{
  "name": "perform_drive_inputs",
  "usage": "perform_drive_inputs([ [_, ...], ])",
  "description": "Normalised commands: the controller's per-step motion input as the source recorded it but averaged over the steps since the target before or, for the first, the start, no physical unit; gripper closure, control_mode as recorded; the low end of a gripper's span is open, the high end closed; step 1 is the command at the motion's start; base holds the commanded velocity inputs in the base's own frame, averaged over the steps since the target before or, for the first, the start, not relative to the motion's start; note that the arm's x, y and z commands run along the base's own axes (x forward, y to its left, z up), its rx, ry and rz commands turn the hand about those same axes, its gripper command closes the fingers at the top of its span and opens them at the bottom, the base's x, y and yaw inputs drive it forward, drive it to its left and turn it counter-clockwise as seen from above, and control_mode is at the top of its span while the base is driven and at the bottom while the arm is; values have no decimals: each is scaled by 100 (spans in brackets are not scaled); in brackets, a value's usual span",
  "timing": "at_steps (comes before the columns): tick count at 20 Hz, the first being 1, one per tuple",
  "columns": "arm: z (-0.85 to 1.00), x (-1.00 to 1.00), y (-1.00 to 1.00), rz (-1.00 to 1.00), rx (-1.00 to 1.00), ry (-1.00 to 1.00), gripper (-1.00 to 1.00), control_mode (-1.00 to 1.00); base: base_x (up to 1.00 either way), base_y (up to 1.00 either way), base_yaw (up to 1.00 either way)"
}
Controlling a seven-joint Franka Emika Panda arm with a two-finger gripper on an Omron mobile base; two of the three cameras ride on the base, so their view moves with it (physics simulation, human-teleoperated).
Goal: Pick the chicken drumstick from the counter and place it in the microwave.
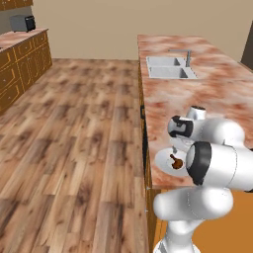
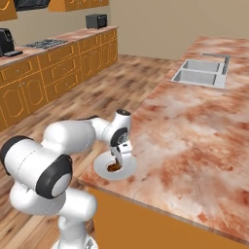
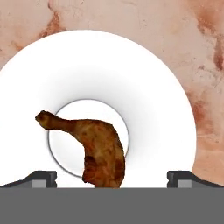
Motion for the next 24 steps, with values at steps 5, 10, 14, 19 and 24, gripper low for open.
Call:
perform_drive_inputs([
  [5, -44, 3, 0, 5, 0, -11, -100, -100, 0, 0, 0],
  [10, -35, 0, 2, 5, 0, -3, -100, -100, 0, 0, 0],
  [14, -29, 5, 6, 4, 0, -1, -100, -100, 0, 0, 0],
  [19, -28, 3, 0, 5, -1, 0, -100, -100, 0, 0, 0],
  [24, -46, 0, 18, 4, -2, 0, 100, -100, 0, 0, 0],
])
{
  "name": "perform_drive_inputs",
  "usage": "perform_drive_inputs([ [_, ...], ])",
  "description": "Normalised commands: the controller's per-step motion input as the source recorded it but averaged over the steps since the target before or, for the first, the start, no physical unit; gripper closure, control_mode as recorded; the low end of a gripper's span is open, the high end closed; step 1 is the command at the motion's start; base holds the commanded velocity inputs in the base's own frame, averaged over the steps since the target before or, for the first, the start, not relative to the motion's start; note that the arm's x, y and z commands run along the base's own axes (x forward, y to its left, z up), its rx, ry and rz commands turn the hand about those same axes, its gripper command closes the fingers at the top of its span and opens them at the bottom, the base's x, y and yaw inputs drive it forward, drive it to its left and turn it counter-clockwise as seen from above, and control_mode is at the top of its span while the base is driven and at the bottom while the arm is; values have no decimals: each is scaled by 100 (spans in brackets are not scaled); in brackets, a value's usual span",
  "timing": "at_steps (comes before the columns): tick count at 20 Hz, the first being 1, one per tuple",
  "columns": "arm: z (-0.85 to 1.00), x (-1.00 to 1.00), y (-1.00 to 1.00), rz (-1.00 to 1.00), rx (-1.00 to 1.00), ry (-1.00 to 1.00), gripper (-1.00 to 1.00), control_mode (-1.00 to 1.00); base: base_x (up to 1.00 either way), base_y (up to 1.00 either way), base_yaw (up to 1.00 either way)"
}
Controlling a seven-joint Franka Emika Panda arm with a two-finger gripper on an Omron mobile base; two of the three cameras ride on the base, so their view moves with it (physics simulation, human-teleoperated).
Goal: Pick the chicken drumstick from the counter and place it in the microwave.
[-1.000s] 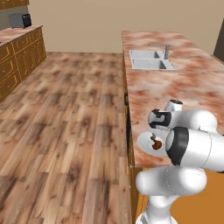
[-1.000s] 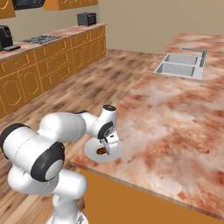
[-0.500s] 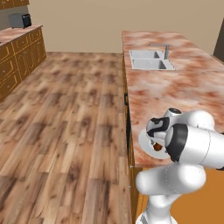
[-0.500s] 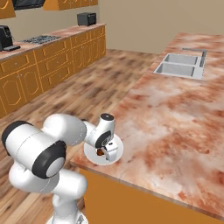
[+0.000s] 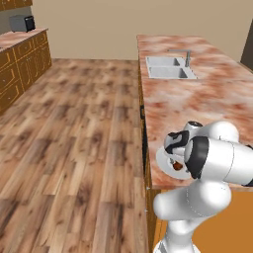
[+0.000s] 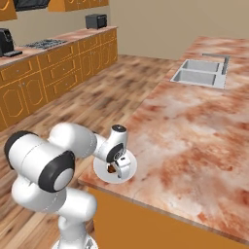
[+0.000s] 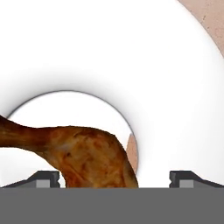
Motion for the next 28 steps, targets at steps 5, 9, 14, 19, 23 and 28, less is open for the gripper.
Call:
perform_drive_inputs([
  [5, -46, 0, 4, 4, -7, 0, 100, -100, 0, 0, 0],
  [9, -29, -9, 0, 5, -8, 0, 100, -100, 0, 0, 0],
  [14, -4, -7, 0, 5, -6, 0, 100, -100, 0, 0, 0],
  [19, 20, -15, 0, 5, -1, -3, 100, -100, 0, 0, 0],
  [23, 81, -27, 0, 6, 0, -6, 100, -100, 0, 0, 0],
  [28, 100, -52, 14, 9, 0, -1, 100, -100, 0, 0, 0],
])
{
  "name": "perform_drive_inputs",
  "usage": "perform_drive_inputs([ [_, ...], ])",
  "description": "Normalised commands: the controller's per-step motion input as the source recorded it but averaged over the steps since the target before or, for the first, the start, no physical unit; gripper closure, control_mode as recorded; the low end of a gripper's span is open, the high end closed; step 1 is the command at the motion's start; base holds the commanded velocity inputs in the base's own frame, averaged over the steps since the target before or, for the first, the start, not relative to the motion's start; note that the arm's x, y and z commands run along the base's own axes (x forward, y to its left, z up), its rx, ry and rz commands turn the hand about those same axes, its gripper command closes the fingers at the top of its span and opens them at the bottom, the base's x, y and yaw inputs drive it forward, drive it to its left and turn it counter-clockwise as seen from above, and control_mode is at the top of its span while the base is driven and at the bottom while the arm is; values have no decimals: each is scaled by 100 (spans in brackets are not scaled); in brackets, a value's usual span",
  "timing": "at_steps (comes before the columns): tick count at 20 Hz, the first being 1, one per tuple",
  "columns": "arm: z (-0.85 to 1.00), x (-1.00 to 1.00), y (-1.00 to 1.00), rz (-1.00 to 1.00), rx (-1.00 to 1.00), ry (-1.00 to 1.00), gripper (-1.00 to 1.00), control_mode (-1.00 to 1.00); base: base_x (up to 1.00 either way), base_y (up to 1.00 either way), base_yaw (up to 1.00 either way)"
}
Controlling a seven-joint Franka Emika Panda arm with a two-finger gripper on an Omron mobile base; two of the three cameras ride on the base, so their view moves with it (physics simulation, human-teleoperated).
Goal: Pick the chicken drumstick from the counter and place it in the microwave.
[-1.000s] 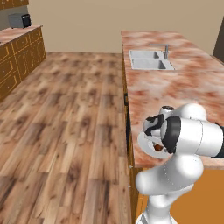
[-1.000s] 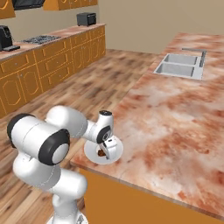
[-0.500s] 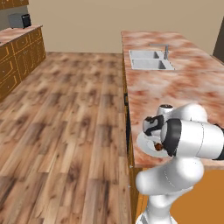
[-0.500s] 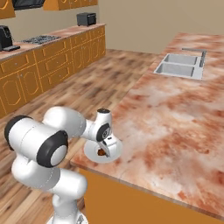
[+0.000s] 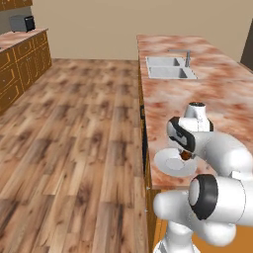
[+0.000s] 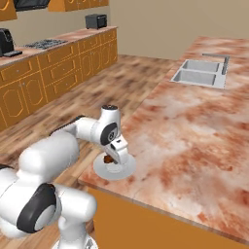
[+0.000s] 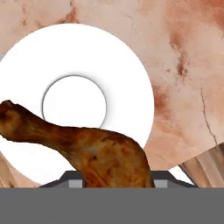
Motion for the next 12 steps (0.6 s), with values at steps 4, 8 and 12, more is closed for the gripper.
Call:
perform_drive_inputs([
  [4, 100, -70, 56, 10, 0, 0, 100, -100, 0, 0, 0],
  [8, 76, -87, 77, 16, 0, 0, 100, -100, 0, 0, 0],
  [12, 60, -82, 78, 20, 0, 1, 100, -100, 0, 0, 0],
])
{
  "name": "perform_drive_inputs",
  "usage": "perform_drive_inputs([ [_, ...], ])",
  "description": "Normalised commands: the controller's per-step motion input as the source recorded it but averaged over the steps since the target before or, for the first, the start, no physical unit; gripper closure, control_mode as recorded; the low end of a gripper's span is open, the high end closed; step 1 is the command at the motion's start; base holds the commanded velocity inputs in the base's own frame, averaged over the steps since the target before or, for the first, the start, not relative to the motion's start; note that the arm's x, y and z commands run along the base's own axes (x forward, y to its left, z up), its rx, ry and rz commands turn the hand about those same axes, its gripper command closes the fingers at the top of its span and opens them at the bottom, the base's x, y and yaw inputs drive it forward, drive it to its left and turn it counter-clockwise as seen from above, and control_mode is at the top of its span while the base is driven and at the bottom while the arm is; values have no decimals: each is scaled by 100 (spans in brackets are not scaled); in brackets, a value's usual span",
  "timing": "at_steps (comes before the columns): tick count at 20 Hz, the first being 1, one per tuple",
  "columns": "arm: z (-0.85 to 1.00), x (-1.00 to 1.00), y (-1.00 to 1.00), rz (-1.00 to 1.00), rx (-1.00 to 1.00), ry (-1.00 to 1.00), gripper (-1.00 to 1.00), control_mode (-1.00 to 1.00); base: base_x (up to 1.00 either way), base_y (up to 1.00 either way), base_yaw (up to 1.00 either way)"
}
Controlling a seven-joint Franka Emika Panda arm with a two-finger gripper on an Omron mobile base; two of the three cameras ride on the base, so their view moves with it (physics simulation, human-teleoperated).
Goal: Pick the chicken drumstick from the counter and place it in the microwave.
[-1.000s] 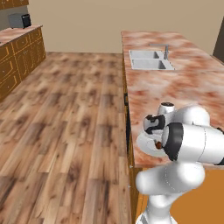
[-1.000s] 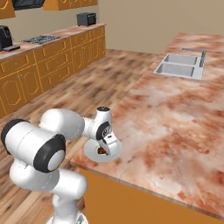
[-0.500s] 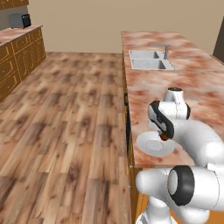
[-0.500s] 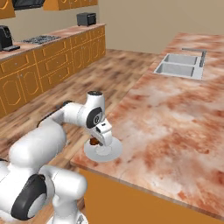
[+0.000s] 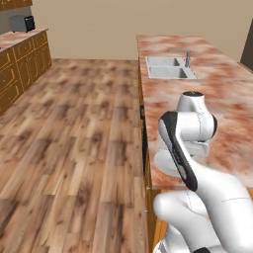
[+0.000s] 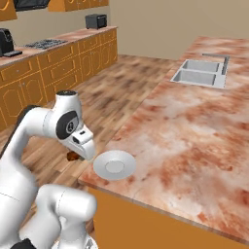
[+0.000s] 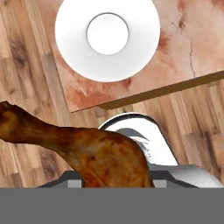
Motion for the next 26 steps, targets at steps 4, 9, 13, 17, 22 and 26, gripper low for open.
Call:
perform_drive_inputs([
  [4, 59, -89, 54, 20, 0, 4, 100, -100, 0, 0, 0],
  [9, 32, -90, 45, 17, 0, 2, 100, -100, 0, 0, 0],
  [13, 0, -30, 8, 6, 0, -1, 100, -100, 0, 0, 0],
  [17, 0, 0, 0, 0, 0, 0, 100, 100, -12, 0, 3],
  [22, 0, 0, 0, 0, 0, 0, 100, 100, -37, 9, 74],
  [26, 0, 0, 0, 0, 0, 0, 100, 100, -21, 3, 100],
])
